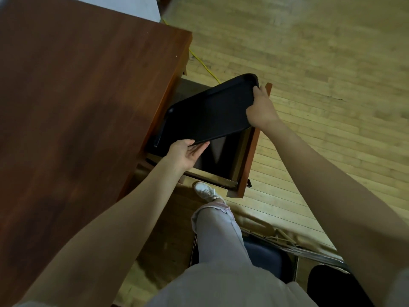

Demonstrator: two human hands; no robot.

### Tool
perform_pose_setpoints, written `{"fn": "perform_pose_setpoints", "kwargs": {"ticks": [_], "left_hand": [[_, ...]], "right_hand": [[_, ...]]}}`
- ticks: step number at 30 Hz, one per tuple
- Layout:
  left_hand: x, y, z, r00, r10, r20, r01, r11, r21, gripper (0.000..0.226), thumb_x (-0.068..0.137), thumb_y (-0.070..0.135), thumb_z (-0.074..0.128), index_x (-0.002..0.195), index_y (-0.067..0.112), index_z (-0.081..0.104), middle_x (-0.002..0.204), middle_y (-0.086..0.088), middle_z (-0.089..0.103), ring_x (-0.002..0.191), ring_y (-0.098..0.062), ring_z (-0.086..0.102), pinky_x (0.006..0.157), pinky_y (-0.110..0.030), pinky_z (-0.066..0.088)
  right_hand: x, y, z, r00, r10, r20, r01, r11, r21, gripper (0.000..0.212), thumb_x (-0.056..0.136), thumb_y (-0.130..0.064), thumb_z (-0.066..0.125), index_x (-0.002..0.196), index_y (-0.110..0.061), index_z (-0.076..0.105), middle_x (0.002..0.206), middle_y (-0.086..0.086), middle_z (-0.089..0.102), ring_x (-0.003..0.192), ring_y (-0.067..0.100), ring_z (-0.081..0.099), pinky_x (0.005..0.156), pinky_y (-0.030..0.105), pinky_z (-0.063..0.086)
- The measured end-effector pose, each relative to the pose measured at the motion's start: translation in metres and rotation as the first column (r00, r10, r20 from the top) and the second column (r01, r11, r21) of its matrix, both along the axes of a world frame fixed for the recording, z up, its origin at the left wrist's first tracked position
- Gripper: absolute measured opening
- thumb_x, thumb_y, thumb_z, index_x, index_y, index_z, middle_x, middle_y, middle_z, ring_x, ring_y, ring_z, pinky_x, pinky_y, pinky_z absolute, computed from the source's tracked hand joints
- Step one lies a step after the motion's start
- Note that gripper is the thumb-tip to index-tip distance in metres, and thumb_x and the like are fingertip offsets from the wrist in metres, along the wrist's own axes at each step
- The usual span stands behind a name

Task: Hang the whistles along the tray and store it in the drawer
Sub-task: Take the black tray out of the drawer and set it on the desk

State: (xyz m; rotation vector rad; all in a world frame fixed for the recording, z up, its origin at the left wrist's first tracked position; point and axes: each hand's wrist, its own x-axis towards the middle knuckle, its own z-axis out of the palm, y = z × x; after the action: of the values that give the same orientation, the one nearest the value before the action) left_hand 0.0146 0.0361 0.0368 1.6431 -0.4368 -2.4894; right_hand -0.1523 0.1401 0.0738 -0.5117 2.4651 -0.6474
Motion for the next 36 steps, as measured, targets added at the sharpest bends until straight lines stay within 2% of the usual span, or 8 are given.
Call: {"fn": "perform_pose_setpoints", "kwargs": {"ticks": [7, 12, 17, 22, 26, 29, 34, 36], "left_hand": [[0.004, 0.027, 0.023, 0.995, -0.088, -0.055, 0.09, 0.995, 0.043, 0.025, 0.096, 0.0, 0.043, 0.117, -0.013, 0.049, 0.107, -0.027, 0.062, 0.11, -0.034, 0.061, 0.087, -0.04, 0.052], [0.012, 0.047, 0.043, 0.978, -0.167, -0.122, 0.167, 0.986, -0.014, 0.029, 0.095, -0.001, 0.045, 0.123, -0.009, 0.046, 0.121, -0.027, 0.057, 0.117, -0.035, 0.057, 0.09, -0.043, 0.049], [0.018, 0.07, 0.062, 0.953, -0.235, -0.193, 0.215, 0.969, -0.12, 0.017, 0.092, -0.006, 0.048, 0.106, 0.003, 0.054, 0.111, -0.025, 0.059, 0.108, -0.034, 0.06, 0.087, -0.041, 0.052], [0.017, 0.078, 0.077, 0.952, -0.238, -0.192, 0.196, 0.957, -0.216, 0.014, 0.091, -0.006, 0.051, 0.098, 0.006, 0.055, 0.106, -0.021, 0.06, 0.095, -0.029, 0.062, 0.087, -0.038, 0.053], [0.03, 0.072, 0.084, 0.964, -0.201, -0.173, 0.147, 0.948, -0.282, 0.014, 0.091, -0.004, 0.052, 0.1, 0.006, 0.056, 0.104, -0.018, 0.059, 0.093, -0.026, 0.062, 0.086, -0.037, 0.053], [0.051, 0.058, 0.088, 0.984, -0.115, -0.136, 0.067, 0.946, -0.316, 0.02, 0.091, -0.004, 0.052, 0.11, 0.004, 0.054, 0.104, -0.016, 0.058, 0.093, -0.025, 0.061, 0.085, -0.036, 0.053], [0.108, 0.031, 0.091, 0.99, 0.127, -0.067, -0.141, 0.948, -0.286, 0.035, 0.093, -0.002, 0.049, 0.128, -0.002, 0.045, 0.121, -0.021, 0.053, 0.118, -0.033, 0.053, 0.088, -0.035, 0.052], [0.135, 0.025, 0.091, 0.965, 0.257, -0.056, -0.263, 0.939, -0.221, 0.036, 0.096, 0.001, 0.046, 0.132, -0.003, 0.043, 0.122, -0.019, 0.055, 0.122, -0.032, 0.052, 0.097, -0.035, 0.049]], "right_hand": [[0.013, 0.036, 0.023, 0.985, -0.167, -0.031, 0.158, 0.969, -0.187, 0.063, 0.09, 0.009, 0.028, 0.15, -0.007, 0.019, 0.161, 0.002, 0.004, 0.147, 0.018, 0.011, 0.106, 0.016, 0.022], [0.033, 0.073, 0.031, 0.936, -0.351, -0.018, 0.312, 0.852, -0.42, 0.056, 0.095, -0.002, 0.031, 0.149, -0.013, 0.026, 0.155, 0.0, 0.027, 0.143, 0.017, 0.026, 0.117, 0.034, 0.028], [0.051, 0.112, 0.035, 0.855, -0.519, 0.012, 0.447, 0.723, -0.527, 0.055, 0.097, -0.004, 0.033, 0.149, -0.02, 0.026, 0.153, -0.006, 0.032, 0.142, 0.012, 0.029, 0.117, 0.032, 0.028], [0.06, 0.128, 0.037, 0.819, -0.573, 0.029, 0.494, 0.677, -0.545, 0.056, 0.098, -0.001, 0.031, 0.15, -0.02, 0.024, 0.154, -0.006, 0.03, 0.142, 0.011, 0.027, 0.114, 0.025, 0.026], [0.072, 0.115, 0.033, 0.823, -0.567, 0.048, 0.489, 0.662, -0.568, 0.055, 0.098, -0.001, 0.032, 0.15, -0.019, 0.024, 0.154, -0.005, 0.03, 0.143, 0.012, 0.027, 0.113, 0.024, 0.025], [0.086, 0.092, 0.029, 0.86, -0.507, 0.056, 0.443, 0.687, -0.576, 0.054, 0.099, -0.003, 0.033, 0.15, -0.019, 0.025, 0.154, -0.005, 0.03, 0.142, 0.012, 0.027, 0.117, 0.03, 0.026], [0.119, 0.029, 0.026, 0.953, -0.299, 0.039, 0.274, 0.806, -0.525, 0.052, 0.099, -0.006, 0.033, 0.148, -0.023, 0.027, 0.151, -0.006, 0.034, 0.138, 0.013, 0.036, 0.114, 0.031, 0.033], [0.136, 0.002, 0.025, 0.982, -0.186, 0.045, 0.182, 0.834, -0.521, 0.052, 0.099, -0.008, 0.034, 0.148, -0.024, 0.028, 0.151, -0.005, 0.035, 0.136, 0.016, 0.038, 0.113, 0.034, 0.035]]}}
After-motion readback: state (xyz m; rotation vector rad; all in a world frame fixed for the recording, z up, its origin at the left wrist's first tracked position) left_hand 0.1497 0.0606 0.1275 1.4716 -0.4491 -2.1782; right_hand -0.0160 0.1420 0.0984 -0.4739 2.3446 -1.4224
